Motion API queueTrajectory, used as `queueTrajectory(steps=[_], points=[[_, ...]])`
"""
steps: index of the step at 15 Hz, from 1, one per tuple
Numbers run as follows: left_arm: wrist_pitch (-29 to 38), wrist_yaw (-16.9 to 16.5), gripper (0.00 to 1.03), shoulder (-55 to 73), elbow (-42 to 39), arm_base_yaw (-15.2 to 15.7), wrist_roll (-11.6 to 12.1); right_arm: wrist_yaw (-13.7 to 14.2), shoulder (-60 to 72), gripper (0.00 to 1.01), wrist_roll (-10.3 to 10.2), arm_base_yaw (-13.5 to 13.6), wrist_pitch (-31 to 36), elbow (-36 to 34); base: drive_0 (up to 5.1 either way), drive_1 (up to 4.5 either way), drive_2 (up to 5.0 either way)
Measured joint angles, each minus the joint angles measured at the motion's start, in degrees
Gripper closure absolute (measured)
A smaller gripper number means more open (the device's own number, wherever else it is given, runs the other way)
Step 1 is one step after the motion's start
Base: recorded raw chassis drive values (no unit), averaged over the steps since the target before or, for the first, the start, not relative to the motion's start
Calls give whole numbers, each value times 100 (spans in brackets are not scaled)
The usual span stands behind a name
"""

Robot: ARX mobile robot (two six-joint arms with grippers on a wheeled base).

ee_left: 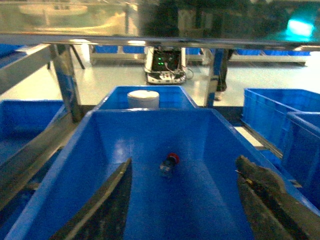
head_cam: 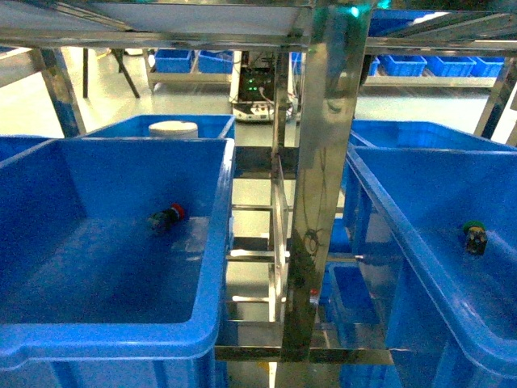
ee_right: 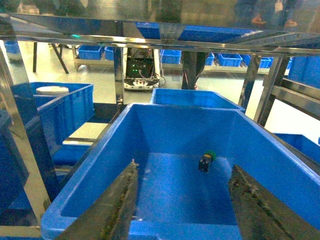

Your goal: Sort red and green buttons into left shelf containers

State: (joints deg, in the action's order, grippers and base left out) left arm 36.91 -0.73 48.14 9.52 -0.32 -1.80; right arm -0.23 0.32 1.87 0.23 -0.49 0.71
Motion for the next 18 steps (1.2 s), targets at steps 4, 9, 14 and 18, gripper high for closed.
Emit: queueTrajectory(steps=[4,9,14,18], points=[[-334,79,91,-798,-413,39,79,11,-2,90,-85,-24,26,2,0,0,0],[-1003,76,101,-1810,-706,39,92,13,-2,99,-101,-24,26,2,0,0,0],[-1493,76,101,-2640,-870,35,94,13,-2,99,-101,-24,26,2,0,0,0],[-2131,79,101,-3270,-870,35,94,13,-2,99,-101,-24,26,2,0,0,0]])
